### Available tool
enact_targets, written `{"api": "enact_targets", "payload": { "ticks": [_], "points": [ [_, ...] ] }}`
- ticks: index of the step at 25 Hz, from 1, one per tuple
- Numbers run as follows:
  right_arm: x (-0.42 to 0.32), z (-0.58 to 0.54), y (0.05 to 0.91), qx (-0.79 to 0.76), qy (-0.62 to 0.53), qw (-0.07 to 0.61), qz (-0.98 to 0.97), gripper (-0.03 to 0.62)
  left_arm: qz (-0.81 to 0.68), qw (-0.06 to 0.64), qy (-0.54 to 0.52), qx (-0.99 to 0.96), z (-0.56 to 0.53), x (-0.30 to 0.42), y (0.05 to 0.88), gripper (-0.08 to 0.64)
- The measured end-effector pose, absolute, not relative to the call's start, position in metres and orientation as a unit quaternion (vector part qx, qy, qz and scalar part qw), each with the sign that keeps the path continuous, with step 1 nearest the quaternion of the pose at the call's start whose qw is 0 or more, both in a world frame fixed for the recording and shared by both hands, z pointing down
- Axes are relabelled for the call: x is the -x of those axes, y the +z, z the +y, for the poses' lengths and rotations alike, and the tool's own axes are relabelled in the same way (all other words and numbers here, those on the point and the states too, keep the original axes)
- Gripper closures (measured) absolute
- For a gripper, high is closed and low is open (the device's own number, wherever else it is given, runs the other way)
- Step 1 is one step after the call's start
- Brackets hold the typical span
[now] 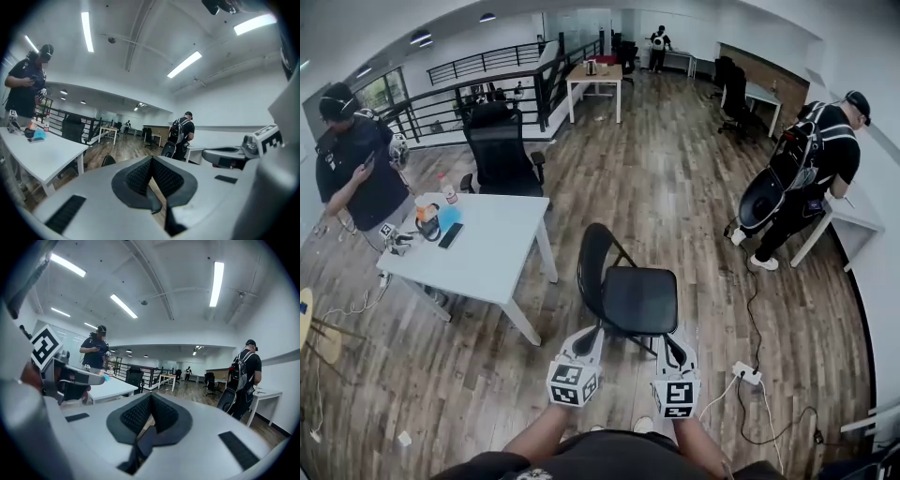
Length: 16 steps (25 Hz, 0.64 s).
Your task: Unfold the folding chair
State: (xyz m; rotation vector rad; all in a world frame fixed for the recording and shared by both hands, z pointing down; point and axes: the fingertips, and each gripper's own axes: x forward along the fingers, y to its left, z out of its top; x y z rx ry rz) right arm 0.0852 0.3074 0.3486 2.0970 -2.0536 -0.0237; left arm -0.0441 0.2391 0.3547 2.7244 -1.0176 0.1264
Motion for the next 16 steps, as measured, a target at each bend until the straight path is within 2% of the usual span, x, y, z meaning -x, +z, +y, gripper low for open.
{"api": "enact_targets", "payload": {
  "ticks": [4, 16],
  "points": [
    [-0.094, 0.322, 0.338, -0.712, -0.008, 0.087, -0.697, 0.578, -0.353, 0.093, 0.038, -0.930, 0.255, 0.042, 0.344, 0.555],
    [-0.083, 0.358, 0.333, -0.714, -0.032, 0.074, -0.696, 0.577, -0.373, 0.098, 0.033, -0.922, 0.296, 0.055, 0.346, 0.555]
  ]
}}
